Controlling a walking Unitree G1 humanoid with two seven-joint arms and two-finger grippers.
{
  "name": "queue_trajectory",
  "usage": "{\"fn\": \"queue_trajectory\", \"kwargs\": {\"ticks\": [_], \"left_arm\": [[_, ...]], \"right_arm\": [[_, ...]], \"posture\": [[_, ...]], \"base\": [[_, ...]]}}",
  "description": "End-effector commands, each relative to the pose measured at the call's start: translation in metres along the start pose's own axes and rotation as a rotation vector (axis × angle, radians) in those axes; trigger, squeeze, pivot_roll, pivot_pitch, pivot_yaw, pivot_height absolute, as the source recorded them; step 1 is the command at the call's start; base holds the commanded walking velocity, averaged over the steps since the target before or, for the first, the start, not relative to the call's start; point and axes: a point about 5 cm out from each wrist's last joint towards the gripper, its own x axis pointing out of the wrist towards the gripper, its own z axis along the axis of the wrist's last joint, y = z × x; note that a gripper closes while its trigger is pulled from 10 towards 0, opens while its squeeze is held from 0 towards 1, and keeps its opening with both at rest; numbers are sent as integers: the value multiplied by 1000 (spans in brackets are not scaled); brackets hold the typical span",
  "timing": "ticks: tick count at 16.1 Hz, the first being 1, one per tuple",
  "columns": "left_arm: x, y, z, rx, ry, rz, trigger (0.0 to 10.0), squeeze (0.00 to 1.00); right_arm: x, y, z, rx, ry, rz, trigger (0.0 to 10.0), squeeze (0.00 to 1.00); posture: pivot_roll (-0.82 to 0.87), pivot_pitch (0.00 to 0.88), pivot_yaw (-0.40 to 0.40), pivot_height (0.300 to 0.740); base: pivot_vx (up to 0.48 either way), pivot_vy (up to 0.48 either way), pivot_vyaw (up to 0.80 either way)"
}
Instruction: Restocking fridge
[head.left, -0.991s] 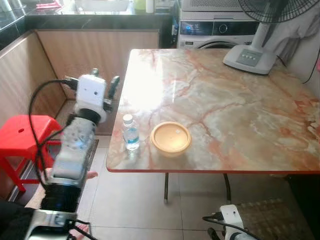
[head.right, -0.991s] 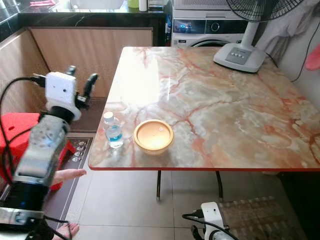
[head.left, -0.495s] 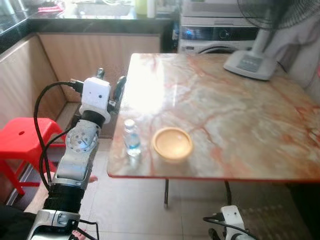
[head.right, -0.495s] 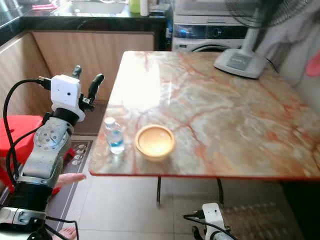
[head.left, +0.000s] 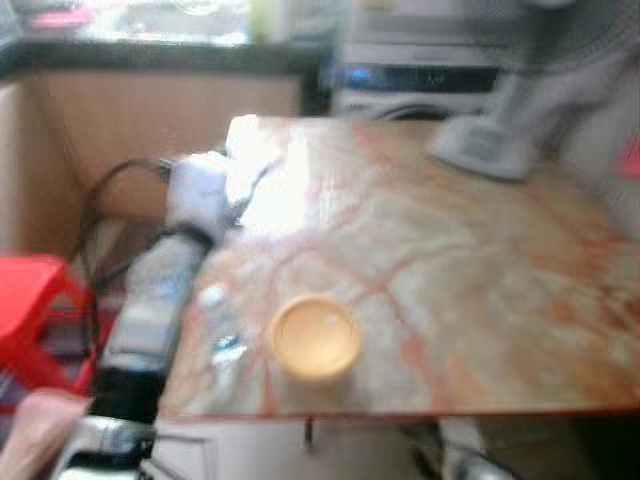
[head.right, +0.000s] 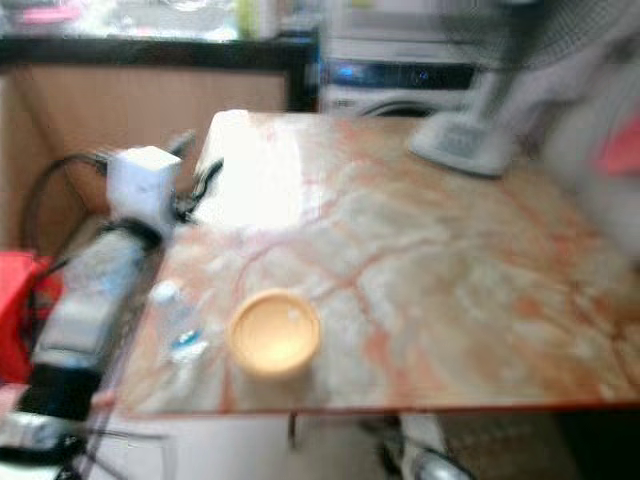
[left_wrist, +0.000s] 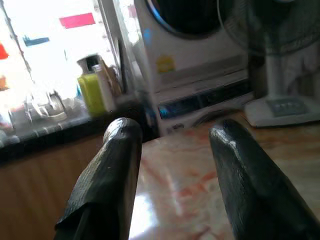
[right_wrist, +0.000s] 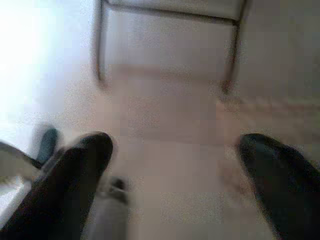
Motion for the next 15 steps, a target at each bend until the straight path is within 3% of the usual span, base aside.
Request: {"fn": "queue_trajectory", "kwargs": {"ticks": [1, 3, 4, 6, 7, 8, 10, 13, 15], "left_arm": [[8, -13, 15, -50, -25, -70, 10000, 0], [21, -10, 36, -61, 13, -57, 10000, 0], [26, -8, 47, -105, 22, -51, 10000, 0], [29, -7, 54, -141, 35, -50, 10000, 0], [32, -7, 62, -187, 170, -90, 10000, 0], [31, -6, 63, -122, 297, -130, 10000, 0], [21, -17, 57, -75, 472, -293, 10000, 0], [11, -14, 54, -92, 592, -339, 10000, 0], [-1, -16, 56, -62, 682, -436, 10000, 0]], "right_arm": [[-2, -8, -12, 9, 37, -22, 10000, 0], [-2, -8, -12, 9, 36, -19, 10000, 0], [-2, -8, -12, 8, 37, -18, 10000, 0], [-2, -8, -12, 8, 37, -18, 10000, 0], [-2, -7, -12, 3, 41, -14, 10000, 0], [-2, -7, -12, 2, 44, -12, 10000, 0], [-2, -7, -12, 1, 48, -15, 10000, 0], [-2, -6, -12, -10, 55, -10, 10000, 0], [-2, -6, -13, -36, 63, -8, 10000, 0]], "posture": [[87, 0, -40, 740], [92, 0, -40, 740], [95, 0, -41, 740], [100, 0, -41, 740], [115, 0, -40, 740], [130, 0, -37, 740], [155, 0, -31, 740], [161, 0, -25, 740], [179, 0, -21, 740]], "base": [[0, 0, 0], [0, 0, 0], [0, 0, 0], [0, 0, 0], [0, 0, 0], [0, 0, 0], [0, 0, 0], [0, 0, 0], [0, 0, 0]]}}
